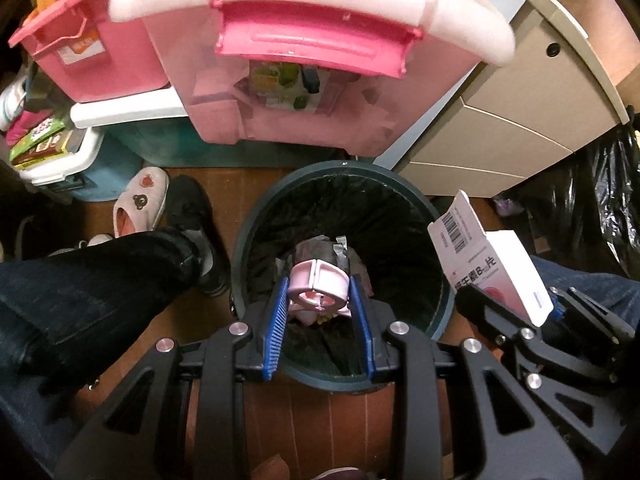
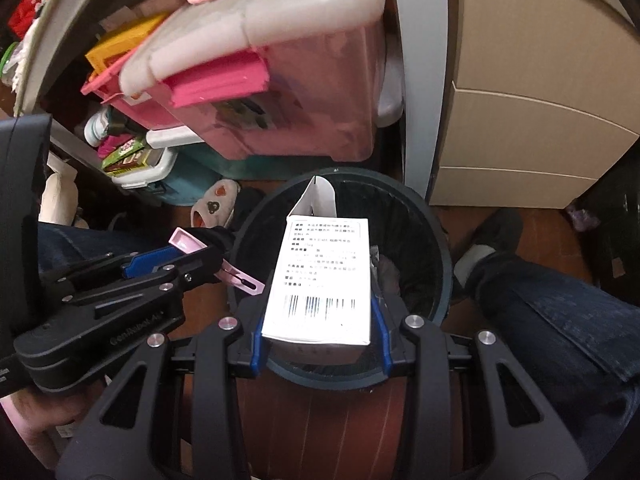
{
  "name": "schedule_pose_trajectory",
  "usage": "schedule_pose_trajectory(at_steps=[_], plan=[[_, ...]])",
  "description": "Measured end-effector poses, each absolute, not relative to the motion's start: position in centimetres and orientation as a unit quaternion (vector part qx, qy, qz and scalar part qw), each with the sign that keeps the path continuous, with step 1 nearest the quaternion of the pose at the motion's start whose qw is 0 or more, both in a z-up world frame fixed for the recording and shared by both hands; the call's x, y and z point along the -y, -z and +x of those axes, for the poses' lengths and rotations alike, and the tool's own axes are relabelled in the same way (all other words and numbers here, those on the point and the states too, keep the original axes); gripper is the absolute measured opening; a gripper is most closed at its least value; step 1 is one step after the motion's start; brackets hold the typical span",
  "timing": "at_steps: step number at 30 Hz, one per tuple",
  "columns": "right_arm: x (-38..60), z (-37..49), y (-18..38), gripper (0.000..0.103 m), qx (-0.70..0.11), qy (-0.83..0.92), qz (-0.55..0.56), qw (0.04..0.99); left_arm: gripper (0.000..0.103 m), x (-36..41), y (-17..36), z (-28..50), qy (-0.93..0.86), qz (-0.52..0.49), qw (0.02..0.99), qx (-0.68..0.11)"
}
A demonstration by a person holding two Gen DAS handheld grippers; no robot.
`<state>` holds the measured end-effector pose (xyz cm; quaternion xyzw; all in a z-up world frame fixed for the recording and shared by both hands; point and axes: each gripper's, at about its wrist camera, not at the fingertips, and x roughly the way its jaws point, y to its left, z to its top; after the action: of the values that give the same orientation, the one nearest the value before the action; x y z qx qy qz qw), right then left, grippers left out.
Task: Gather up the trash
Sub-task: 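Open both grippers to drop clothespin and box into the bin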
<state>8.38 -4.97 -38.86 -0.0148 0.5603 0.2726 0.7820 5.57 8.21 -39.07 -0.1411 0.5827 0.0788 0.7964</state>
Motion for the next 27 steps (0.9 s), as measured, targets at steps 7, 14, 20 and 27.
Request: schedule_pose_trajectory(at_steps=[7, 14, 20, 27], plan=[[4.9, 9.8, 40.9, 0.042, -0.575, -0.265, -0.015, 0.774, 0.03, -8.1, 40.7, 7.2, -0.073, -0.138, 0.789, -0.594], [4.8, 10.9, 42.4, 0.042, -0.585, -0.258, -0.018, 0.769, 0.03, -8.4, 42.1, 8.3, -0.07, -0.143, 0.783, -0.601], [4.6, 11.4, 43.2, 0.042, -0.591, -0.256, -0.021, 0.765, 0.03, -8.8, 42.9, 9.1, -0.071, -0.147, 0.78, -0.604], [4.5, 11.7, 43.6, 0.048, -0.593, -0.253, -0.019, 0.764, 0.03, -9.0, 43.3, 9.6, -0.071, -0.147, 0.779, -0.606]])
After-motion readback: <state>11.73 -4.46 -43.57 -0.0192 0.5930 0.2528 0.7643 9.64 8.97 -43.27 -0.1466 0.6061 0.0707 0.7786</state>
